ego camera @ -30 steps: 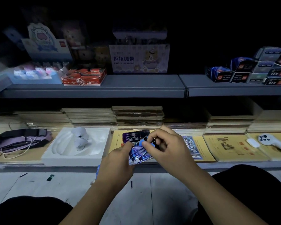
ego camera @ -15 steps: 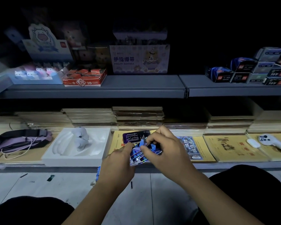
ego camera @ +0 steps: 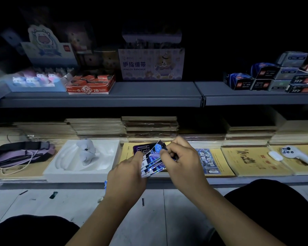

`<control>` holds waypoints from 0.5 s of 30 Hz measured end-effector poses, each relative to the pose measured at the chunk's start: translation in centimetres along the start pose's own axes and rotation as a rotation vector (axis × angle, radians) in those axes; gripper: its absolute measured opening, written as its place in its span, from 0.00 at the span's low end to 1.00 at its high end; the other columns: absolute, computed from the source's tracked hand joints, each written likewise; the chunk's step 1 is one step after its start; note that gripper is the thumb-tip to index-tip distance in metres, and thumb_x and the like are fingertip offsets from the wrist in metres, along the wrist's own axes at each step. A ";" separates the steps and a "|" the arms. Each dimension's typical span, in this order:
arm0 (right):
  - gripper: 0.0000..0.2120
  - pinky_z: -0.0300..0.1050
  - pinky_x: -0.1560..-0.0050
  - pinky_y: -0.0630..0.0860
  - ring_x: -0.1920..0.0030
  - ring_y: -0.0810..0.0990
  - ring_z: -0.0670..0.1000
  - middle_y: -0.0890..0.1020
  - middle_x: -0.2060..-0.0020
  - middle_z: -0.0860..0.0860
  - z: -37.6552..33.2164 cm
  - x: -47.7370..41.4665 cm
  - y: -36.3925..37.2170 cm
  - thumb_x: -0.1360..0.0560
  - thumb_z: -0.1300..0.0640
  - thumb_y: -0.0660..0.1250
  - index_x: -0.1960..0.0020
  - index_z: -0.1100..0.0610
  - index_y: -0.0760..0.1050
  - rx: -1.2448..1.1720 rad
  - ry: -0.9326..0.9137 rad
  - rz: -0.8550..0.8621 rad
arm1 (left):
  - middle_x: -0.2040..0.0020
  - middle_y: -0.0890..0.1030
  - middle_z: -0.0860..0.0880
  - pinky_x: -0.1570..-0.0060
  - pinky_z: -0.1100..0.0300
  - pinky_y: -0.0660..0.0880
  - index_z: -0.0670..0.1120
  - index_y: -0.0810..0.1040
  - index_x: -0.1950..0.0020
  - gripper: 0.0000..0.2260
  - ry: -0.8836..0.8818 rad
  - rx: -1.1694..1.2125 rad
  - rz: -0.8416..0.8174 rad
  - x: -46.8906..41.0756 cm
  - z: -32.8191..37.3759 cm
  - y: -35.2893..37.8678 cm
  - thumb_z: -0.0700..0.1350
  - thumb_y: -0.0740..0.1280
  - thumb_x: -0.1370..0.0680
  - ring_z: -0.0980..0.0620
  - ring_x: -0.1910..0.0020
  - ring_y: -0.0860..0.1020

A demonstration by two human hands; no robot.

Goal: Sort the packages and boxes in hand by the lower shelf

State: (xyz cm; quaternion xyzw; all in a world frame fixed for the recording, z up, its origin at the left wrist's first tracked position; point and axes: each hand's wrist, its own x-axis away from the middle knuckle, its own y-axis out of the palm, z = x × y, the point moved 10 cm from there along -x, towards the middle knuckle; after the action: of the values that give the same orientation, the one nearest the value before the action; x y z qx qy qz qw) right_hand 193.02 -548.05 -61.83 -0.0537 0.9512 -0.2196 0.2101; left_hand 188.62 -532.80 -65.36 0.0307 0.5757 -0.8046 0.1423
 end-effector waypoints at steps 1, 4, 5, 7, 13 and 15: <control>0.17 0.54 0.62 0.69 0.65 0.70 0.53 0.68 0.63 0.51 0.2 0.0 0.0 0.22 0.60 0.67 0.68 0.60 0.66 0.000 0.006 -0.009 | 0.52 0.82 0.55 0.61 0.58 0.74 0.57 0.63 0.49 0.12 -0.003 0.004 -0.008 0.0 0.0 0.1 0.52 0.66 0.23 0.51 0.61 0.71; 0.17 0.57 0.63 0.71 0.64 0.72 0.52 0.69 0.63 0.50 0.3 0.1 0.3 0.20 0.57 0.64 0.67 0.58 0.68 0.031 -0.005 -0.038 | 0.51 0.82 0.55 0.59 0.57 0.75 0.56 0.65 0.46 0.12 0.009 0.002 -0.014 0.2 0.0 0.1 0.52 0.67 0.23 0.51 0.59 0.73; 0.16 0.55 0.63 0.72 0.63 0.73 0.51 0.69 0.63 0.49 0.0 0.2 0.3 0.19 0.55 0.64 0.66 0.57 0.70 0.056 -0.025 -0.030 | 0.50 0.82 0.55 0.59 0.57 0.75 0.56 0.65 0.45 0.12 0.009 0.006 -0.018 0.2 0.0 0.2 0.52 0.67 0.23 0.50 0.58 0.75; 0.14 0.49 0.65 0.72 0.63 0.74 0.49 0.71 0.64 0.46 -0.9 0.3 -0.1 0.21 0.48 0.65 0.63 0.52 0.72 0.118 -0.098 0.016 | 0.50 0.81 0.55 0.58 0.57 0.75 0.56 0.65 0.45 0.13 0.015 0.004 -0.019 0.3 0.0 0.3 0.52 0.68 0.23 0.50 0.56 0.77; 0.15 0.43 0.67 0.70 0.64 0.72 0.47 0.70 0.66 0.43 -1.5 0.6 0.0 0.29 0.38 0.66 0.63 0.46 0.66 0.219 -0.109 0.002 | 0.51 0.82 0.54 0.62 0.57 0.70 0.54 0.68 0.43 0.13 0.057 -0.047 -0.009 0.4 0.5 0.3 0.50 0.69 0.24 0.49 0.56 0.79; 0.18 0.41 0.67 0.66 0.66 0.71 0.45 0.69 0.68 0.43 -0.6 0.5 0.3 0.29 0.38 0.69 0.65 0.46 0.63 0.279 -0.063 -0.024 | 0.51 0.83 0.54 0.63 0.57 0.69 0.54 0.69 0.44 0.13 0.071 -0.072 -0.012 0.3 0.5 0.4 0.49 0.69 0.25 0.48 0.55 0.79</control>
State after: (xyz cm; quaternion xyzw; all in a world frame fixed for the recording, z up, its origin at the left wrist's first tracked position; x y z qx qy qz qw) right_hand 192.25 -547.60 -61.66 -0.0423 0.9036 -0.3506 0.2427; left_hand 188.47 -533.49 -65.63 0.0506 0.6092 -0.7825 0.1181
